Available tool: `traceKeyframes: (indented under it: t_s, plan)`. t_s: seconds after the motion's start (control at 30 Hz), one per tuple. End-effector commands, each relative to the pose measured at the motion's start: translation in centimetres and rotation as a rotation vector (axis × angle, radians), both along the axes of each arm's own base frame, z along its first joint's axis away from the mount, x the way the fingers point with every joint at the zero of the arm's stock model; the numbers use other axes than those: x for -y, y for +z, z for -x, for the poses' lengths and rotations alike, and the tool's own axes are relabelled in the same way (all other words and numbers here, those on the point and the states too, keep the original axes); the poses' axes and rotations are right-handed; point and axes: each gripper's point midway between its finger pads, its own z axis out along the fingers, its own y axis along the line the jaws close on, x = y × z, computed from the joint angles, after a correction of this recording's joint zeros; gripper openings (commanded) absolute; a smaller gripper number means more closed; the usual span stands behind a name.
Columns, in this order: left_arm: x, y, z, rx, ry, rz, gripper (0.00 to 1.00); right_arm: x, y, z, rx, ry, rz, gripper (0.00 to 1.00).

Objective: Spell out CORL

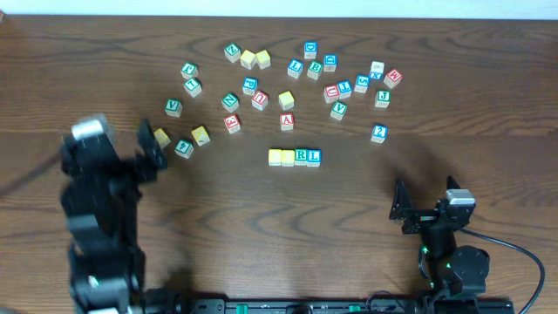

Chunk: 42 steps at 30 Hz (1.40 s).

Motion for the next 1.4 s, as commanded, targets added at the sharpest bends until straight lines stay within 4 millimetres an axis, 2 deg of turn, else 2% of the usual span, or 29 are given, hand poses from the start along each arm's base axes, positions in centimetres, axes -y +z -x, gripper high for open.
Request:
traceKeyframes:
  t_s: [0.0,0.17,0.37,0.5,0.8,0.87,1.37]
  plan:
    - [-0.2,-3.4,1.6,0.023,0.005,-0.086,0.98,0.1,-0.1,0.0,0.003,-0.002,0.013,0.99]
    - [0.0,-6.2,3.2,0.094,-0.002,-0.174,0.97,0.1,-0.1,0.0,0.003,-0.002,0.013,0.99]
    - [0.0,-9.2,4.0,0.148,-0.004,-0.24,0.98,0.1,-0.1,0.0,0.003,-0.002,0.013,0.99]
    - [0.1,-10.3,4.2,0.162,-0.002,-0.242,0.98,0.1,-0.1,0.0,0.003,-0.002,0.013,0.99]
    - [0.1,-12.7,4.7,0.059,-0.015,-0.273,0.98,0.1,-0.1,0.0,0.003,-0.002,0.013,0.99]
    - [0.1,-14.0,4.9,0.006,-0.023,-0.267,0.98,0.1,-0.1,0.0,0.003,-0.002,0.013,0.99]
    - [0.2,-14.2,4.9,0.001,-0.031,-0.265,0.98,0.1,-0.1,0.0,0.003,-0.002,0.013,0.99]
